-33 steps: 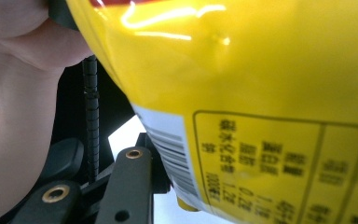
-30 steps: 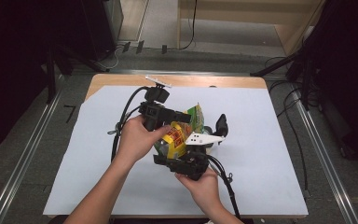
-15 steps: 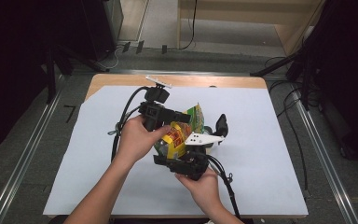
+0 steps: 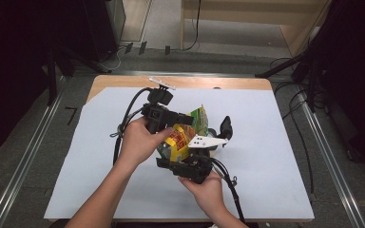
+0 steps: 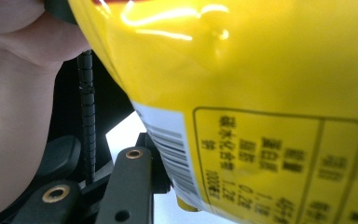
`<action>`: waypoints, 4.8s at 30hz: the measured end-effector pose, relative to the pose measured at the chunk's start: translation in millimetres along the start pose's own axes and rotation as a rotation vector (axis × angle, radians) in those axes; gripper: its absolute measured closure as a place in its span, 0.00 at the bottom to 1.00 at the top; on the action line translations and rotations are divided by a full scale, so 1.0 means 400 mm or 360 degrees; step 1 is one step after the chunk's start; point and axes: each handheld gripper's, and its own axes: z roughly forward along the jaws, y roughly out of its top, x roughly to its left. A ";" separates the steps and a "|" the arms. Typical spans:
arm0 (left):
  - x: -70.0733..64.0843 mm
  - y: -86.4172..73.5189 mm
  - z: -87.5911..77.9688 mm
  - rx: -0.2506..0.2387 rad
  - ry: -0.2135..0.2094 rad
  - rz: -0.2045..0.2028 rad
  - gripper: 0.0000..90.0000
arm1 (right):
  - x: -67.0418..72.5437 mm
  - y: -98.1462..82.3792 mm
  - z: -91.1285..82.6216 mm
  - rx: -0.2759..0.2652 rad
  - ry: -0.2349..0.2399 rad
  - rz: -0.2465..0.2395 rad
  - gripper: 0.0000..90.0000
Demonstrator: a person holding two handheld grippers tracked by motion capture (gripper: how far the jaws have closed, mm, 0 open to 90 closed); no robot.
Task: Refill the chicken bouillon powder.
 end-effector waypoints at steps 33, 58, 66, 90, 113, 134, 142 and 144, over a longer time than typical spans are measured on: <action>-0.016 0.013 0.007 -0.0021 -0.0018 -0.0082 0.91 | 0.017 -0.004 0.025 0.0008 -0.0190 -0.0171 0.66; -0.024 0.016 0.007 0.0016 -0.0038 -0.0055 0.89 | 0.007 -0.005 0.019 -0.0024 -0.0034 -0.0018 0.78; -0.027 0.016 0.011 0.0022 -0.0037 -0.0054 0.89 | 0.006 -0.006 0.019 -0.0013 -0.0047 -0.0038 0.78; -0.027 0.015 0.006 0.0014 -0.0016 -0.0042 0.90 | 0.016 -0.007 0.029 -0.0020 -0.0111 -0.0105 0.74; -0.031 0.007 -0.015 -0.0035 0.0014 -0.0037 0.90 | 0.016 0.001 0.038 -0.0018 -0.0063 -0.0123 0.76; -0.025 0.000 -0.022 -0.0081 0.0042 -0.0034 0.90 | 0.009 0.006 0.048 -0.0005 -0.0055 -0.0159 0.75; -0.023 0.000 -0.014 -0.0073 0.0037 -0.0032 0.90 | 0.003 0.002 0.046 0.0000 -0.0062 -0.0144 0.75; -0.023 0.001 -0.014 -0.0071 0.0032 -0.0035 0.90 | 0.004 0.001 0.045 -0.0005 -0.0065 -0.0140 0.75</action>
